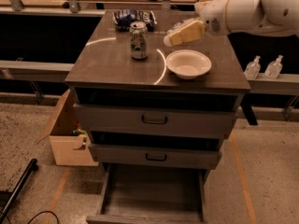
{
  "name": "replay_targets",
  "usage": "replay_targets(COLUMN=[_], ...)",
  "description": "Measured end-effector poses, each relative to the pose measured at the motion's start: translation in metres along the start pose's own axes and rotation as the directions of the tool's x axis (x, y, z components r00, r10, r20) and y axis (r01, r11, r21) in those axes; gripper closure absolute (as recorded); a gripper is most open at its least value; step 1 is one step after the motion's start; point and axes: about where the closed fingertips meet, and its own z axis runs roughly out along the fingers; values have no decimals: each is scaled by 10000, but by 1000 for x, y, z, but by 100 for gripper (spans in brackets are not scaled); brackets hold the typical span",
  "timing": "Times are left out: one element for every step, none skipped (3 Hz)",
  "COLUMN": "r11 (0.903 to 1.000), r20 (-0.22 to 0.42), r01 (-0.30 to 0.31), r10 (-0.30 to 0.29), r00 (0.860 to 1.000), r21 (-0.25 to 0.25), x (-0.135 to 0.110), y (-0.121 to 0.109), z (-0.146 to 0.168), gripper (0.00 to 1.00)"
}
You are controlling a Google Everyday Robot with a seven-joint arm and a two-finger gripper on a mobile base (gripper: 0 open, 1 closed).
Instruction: Place 7up can into bottom drawer
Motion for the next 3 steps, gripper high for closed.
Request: replay_targets(r11=[9984,9979,9991], r20=[717,986,800], r01=[298,391,379], r10=[-333,-441,-393], r00=[9969,9942,9960], r21=[484,521,187], x=[-7,-9,0], y=[-8,-12,-9], z=[55,98,134], gripper=[0,0,0])
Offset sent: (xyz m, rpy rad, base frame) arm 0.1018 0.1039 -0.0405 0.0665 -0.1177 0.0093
